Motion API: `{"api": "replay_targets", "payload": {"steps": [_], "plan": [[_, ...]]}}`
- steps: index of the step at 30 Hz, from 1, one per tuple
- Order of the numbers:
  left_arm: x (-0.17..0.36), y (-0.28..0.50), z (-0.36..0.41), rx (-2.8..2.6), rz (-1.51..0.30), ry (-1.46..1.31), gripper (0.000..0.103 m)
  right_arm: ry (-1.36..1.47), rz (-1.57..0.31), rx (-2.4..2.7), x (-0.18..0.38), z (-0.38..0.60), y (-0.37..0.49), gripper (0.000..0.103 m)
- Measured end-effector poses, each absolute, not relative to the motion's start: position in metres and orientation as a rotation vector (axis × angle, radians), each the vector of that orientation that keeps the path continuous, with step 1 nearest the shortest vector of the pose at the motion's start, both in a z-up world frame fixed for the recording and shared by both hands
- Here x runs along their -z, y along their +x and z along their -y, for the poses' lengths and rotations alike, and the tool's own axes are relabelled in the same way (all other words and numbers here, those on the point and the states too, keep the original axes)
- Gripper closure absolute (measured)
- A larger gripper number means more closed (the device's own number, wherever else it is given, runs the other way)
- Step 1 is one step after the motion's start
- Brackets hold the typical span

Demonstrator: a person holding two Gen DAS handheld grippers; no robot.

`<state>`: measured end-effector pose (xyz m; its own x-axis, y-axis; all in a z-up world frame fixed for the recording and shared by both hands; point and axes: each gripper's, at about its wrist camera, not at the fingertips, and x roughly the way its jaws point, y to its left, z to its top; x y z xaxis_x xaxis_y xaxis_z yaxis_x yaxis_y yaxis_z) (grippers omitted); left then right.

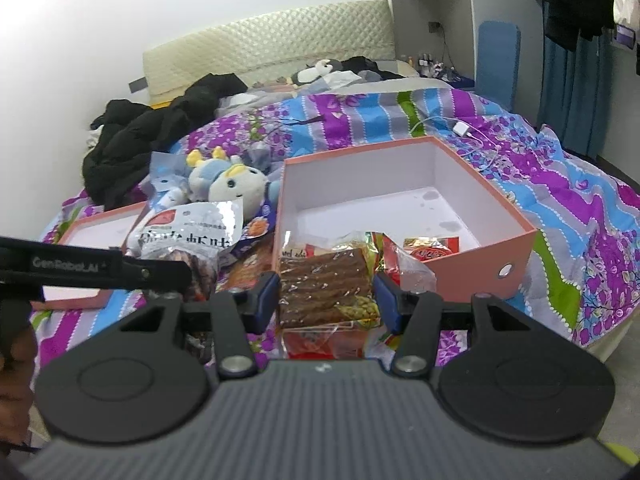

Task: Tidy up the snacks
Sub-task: 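Carry both held snack bags over the deep pink box, then lower both bags into the deep pink box and open both tools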

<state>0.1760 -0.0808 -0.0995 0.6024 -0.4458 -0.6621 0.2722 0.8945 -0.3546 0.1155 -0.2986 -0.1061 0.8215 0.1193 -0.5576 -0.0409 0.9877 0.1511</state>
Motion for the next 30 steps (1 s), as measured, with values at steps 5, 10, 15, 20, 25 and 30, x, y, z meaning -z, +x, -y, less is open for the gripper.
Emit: {"api": "replay_targets", "payload": {"steps": [5, 10, 15, 20, 25, 30], "plan": [[0.103, 0.212, 0.096, 0.434, -0.860, -0.224, 0.054, 0.139, -0.615, -0.068, 0.111, 0.310, 0.141, 0.048], [0.102, 0.256, 0.115, 0.445, -0.855, -0.194, 0.054, 0.121, -0.616, -0.056, 0.117, 0.325, 0.176, 0.048], [0.112, 0.300, 0.134, 0.444, -0.875, -0.190, 0.054, 0.108, -0.622, -0.034, 0.127, 0.342, 0.217, 0.048], [0.132, 0.340, 0.148, 0.438, -0.910, -0.161, 0.054, 0.130, -0.653, -0.021, 0.144, 0.357, 0.249, 0.048], [0.147, 0.365, 0.154, 0.430, -0.922, -0.151, 0.054, 0.137, -0.690, -0.025, 0.163, 0.362, 0.273, 0.047], [0.153, 0.375, 0.158, 0.442, -0.937, -0.160, 0.053, 0.171, -0.703, -0.005, 0.173, 0.364, 0.282, 0.047]]}}
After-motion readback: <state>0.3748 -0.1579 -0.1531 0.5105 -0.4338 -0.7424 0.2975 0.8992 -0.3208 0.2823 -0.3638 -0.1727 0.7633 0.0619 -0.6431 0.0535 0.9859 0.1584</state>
